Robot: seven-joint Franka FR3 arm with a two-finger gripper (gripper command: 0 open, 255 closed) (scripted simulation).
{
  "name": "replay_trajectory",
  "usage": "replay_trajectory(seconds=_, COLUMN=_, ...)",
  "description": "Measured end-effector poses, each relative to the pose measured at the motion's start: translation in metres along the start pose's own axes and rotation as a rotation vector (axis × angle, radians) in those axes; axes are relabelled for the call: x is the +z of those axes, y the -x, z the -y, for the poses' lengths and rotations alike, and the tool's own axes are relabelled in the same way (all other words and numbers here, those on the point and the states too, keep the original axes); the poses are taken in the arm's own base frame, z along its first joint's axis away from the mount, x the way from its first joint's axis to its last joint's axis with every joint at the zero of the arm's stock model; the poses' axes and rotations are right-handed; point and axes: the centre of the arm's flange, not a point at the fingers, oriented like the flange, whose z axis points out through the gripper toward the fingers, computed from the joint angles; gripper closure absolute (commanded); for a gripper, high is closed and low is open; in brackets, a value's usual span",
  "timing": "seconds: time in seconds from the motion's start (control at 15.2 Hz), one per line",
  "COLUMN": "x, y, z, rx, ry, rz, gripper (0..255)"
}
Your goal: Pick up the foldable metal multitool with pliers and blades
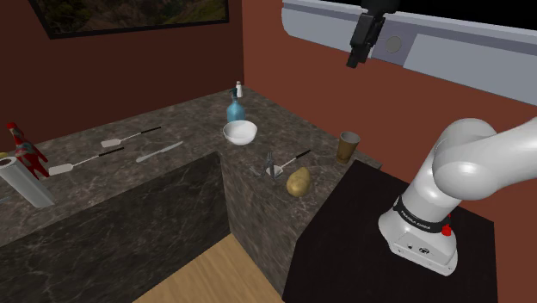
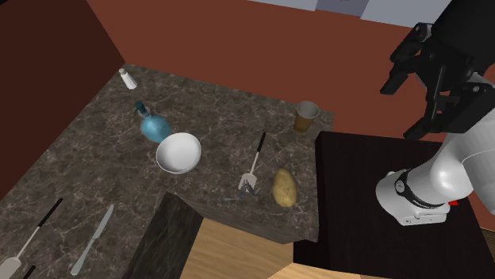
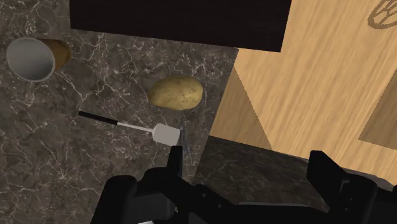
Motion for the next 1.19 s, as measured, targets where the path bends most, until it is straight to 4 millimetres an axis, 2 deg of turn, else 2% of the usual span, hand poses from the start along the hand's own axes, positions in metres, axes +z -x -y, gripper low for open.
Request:
replay_trajectory(seconds=0.13, x=0.005, y=-0.002, z=-0.001, rx=-0.002, ry=0.000, rz=0.001, gripper=0)
replay_trajectory(seconds=0.33, x=0.033, y=-0.015, z=-0.007, rx=-0.012, ry=0.002, rz=0.005, gripper=0)
replay_trajectory(seconds=0.86, x=0.129, y=-0.061, z=-0.014, rx=-0.041, ry=0.007, rz=0.015, gripper=0)
replay_trajectory(seconds=1.19, x=0.189, y=-0.091, z=-0.026, rx=-0.060, ry=0.009, rz=0.020, gripper=0)
